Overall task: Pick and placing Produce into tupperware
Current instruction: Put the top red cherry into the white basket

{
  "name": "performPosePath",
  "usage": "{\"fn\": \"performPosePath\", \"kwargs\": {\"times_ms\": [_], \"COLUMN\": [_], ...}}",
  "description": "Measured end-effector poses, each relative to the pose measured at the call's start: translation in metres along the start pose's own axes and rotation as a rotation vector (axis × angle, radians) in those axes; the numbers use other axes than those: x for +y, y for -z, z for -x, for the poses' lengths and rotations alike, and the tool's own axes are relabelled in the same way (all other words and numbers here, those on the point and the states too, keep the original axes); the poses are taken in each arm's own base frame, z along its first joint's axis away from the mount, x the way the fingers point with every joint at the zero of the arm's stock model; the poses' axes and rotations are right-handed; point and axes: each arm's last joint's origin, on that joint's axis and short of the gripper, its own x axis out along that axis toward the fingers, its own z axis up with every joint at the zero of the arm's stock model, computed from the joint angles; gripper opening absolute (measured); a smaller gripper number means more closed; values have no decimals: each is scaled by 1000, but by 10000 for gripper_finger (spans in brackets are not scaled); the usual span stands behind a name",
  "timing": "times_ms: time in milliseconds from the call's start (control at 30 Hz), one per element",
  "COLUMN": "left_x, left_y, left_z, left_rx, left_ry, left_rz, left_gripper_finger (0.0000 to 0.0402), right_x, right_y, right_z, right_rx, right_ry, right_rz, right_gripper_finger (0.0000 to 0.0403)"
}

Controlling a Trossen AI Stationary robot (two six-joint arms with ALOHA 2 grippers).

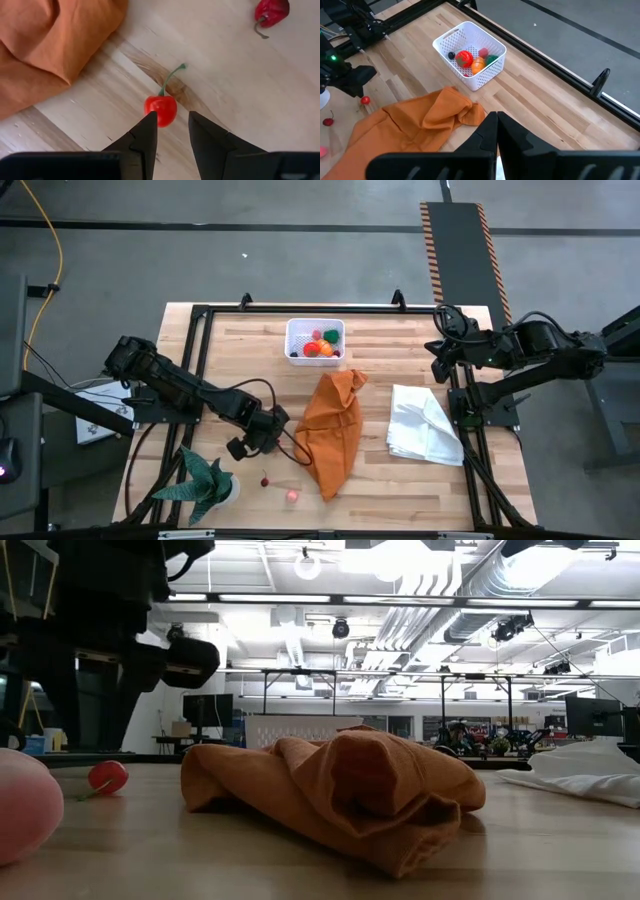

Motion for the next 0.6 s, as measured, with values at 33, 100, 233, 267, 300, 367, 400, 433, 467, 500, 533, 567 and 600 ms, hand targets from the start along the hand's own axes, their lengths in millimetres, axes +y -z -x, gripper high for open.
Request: {"fn": "performPosePath", "kwargs": {"times_ms": [33,100,233,267,300,367,400,433,467,500,533,567,600], "left_x": [0,0,0,0,1,1,2,2,2,2,2,3,3], "left_y": [0,0,0,0,-1,-2,-3,-3,-4,-4,-4,-4,-4], "left_z": [0,0,0,0,0,0,0,0,0,0,0,-1,-3], "left_rx": [0,0,-2,-5,-9,-22,-27,-30,-33,-35,-34,-30,-26], "left_ry": [0,0,-1,-3,-5,-16,-24,-29,-32,-32,-32,-30,-28], "left_rz": [1,2,1,1,1,5,6,10,13,18,18,19,20], "left_gripper_finger": [101,104,113,116,118,123,126,128,129,131,131,131,131], "right_x": [0,0,0,0,0,0,0,0,0,0,0,0,0], "right_y": [0,0,0,0,0,0,0,0,0,0,0,0,0], "right_z": [0,0,0,0,0,0,0,0,0,0,0,0,0], "right_rx": [0,0,0,0,0,0,0,0,0,0,0,0,0], "right_ry": [0,0,0,0,0,0,0,0,0,0,0,0,0], "right_rz": [0,0,0,0,0,0,0,0,0,0,0,0,0], "right_gripper_finger": [0,0,0,0,0,0,0,0,0,0,0,0,0]}}
